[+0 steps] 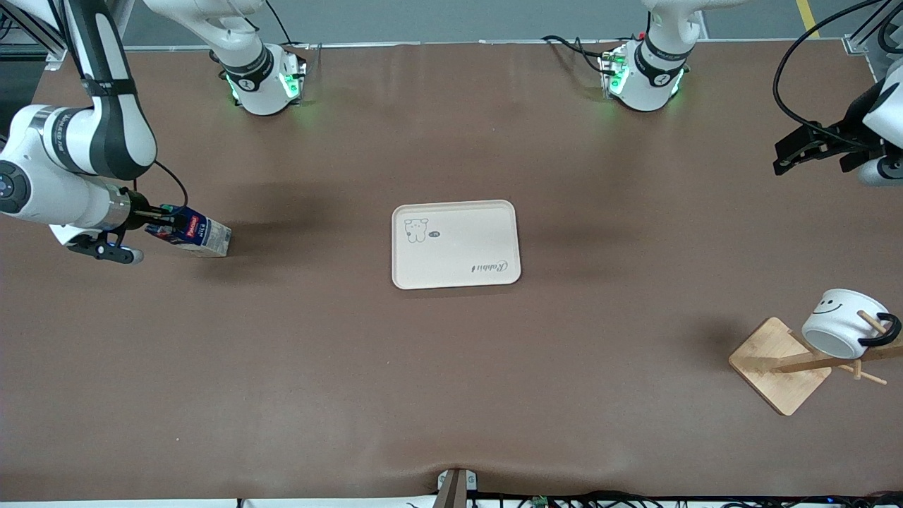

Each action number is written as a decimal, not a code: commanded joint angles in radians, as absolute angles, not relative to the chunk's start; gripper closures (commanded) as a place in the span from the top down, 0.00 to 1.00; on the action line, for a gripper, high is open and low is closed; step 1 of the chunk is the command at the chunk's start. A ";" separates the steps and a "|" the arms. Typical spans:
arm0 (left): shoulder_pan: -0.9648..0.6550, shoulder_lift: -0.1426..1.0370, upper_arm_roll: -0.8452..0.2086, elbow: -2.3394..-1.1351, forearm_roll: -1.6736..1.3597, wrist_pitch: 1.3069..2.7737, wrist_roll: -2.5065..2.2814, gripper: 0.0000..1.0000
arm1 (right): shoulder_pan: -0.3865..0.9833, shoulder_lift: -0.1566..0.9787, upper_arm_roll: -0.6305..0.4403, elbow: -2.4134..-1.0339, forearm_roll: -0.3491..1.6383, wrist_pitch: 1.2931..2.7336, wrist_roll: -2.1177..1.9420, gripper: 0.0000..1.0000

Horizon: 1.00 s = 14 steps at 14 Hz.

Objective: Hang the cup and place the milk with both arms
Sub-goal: 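Carry the milk carton with the right gripper away from the tray, then set the carton upright on the table and open the right gripper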

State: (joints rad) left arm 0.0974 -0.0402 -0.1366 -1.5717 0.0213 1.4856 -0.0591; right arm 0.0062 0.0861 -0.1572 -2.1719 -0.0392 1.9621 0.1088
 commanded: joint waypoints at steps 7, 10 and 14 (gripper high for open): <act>0.107 -0.061 -0.135 -1.572 0.005 1.471 -0.052 1.00 | -0.003 0.089 -0.133 -2.005 -0.063 1.659 0.095 1.00; 0.107 -0.064 -0.135 -1.571 0.006 1.468 -0.057 1.00 | 0.002 0.113 -0.132 -1.893 -0.063 1.609 0.084 1.00; 0.107 -0.067 -0.135 -1.562 0.006 1.440 -0.066 1.00 | -0.015 0.188 -0.133 -1.607 -0.055 1.539 -0.061 1.00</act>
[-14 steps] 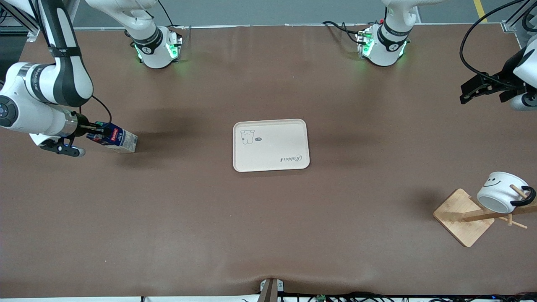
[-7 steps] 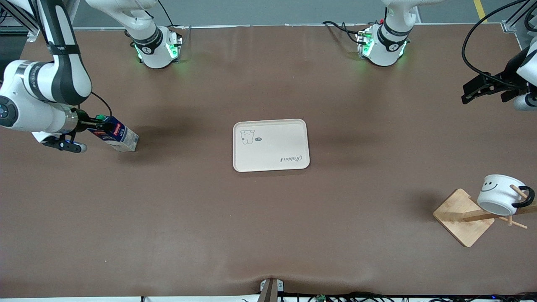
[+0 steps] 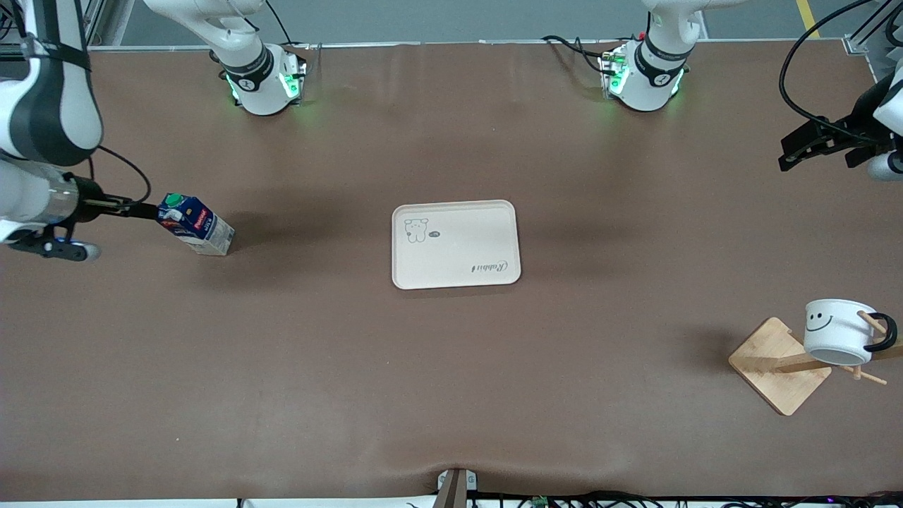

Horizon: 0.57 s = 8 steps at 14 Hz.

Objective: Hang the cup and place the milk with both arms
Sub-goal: 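Set the carton upright on the table and open the right gripper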

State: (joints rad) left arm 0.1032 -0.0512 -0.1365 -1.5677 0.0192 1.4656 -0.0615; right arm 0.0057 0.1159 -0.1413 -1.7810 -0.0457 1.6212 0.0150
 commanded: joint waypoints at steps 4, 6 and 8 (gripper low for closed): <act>0.106 -0.067 -0.137 -1.546 0.006 1.421 -0.066 1.00 | -0.006 0.244 -0.137 -1.419 -0.067 1.396 -0.034 1.00; 0.106 -0.080 -0.138 -1.549 0.008 1.422 -0.066 1.00 | -0.006 0.207 -0.135 -1.420 -0.052 1.384 -0.020 1.00; 0.106 -0.084 -0.137 -1.551 0.008 1.422 -0.066 1.00 | 0.000 0.180 -0.127 -1.417 -0.026 1.310 -0.044 1.00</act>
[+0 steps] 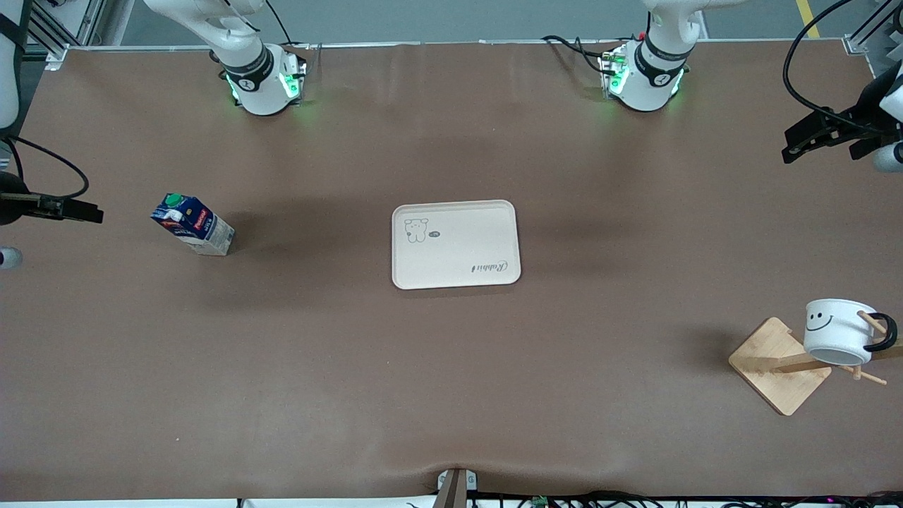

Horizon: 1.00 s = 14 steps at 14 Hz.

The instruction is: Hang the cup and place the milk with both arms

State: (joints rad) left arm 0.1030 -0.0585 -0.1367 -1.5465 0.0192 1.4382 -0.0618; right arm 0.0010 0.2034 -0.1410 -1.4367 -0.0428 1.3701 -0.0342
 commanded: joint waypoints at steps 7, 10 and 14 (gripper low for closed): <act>0.106 -0.101 -0.146 -1.566 0.011 1.425 -0.063 1.00 | 0.043 0.173 -0.124 -1.120 -0.021 1.242 0.000 1.00; 0.103 -0.092 -0.146 -1.552 0.018 1.425 -0.057 1.00 | 0.032 0.118 -0.124 -1.188 0.014 1.194 -0.008 1.00; 0.104 -0.068 -0.146 -1.520 0.023 1.427 -0.055 1.00 | 0.052 -0.111 -0.109 -1.532 0.015 1.366 0.003 1.00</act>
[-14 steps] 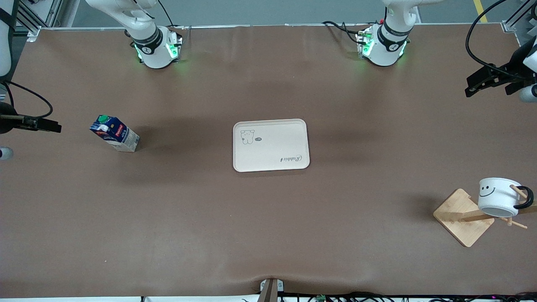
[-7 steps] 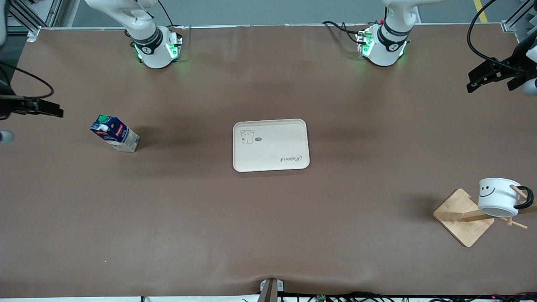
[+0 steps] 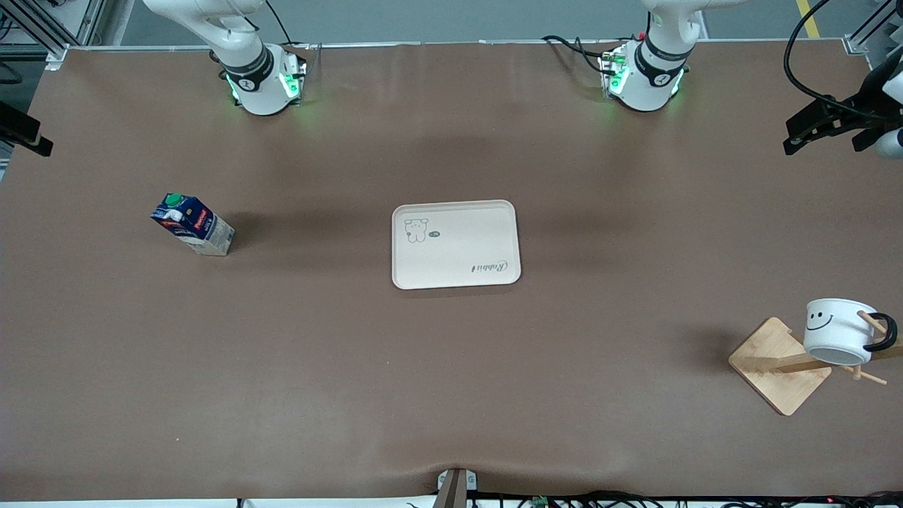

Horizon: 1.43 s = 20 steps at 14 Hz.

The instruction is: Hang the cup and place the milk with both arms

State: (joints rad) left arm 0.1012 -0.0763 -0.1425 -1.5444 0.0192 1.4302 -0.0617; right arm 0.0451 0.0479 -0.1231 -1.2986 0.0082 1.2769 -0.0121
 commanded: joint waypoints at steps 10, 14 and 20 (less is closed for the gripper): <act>0.101 -0.040 -0.146 -1.517 0.023 1.430 -0.049 1.00 | 0.025 -0.120 -0.120 -1.534 0.009 1.374 0.002 1.00; 0.097 -0.041 -0.146 -1.517 0.023 1.430 -0.049 1.00 | 0.023 -0.118 -0.120 -1.534 0.009 1.373 0.002 1.00; 0.095 -0.041 -0.150 -1.517 0.037 1.430 -0.055 1.00 | 0.023 -0.115 -0.121 -1.534 0.009 1.371 0.003 1.00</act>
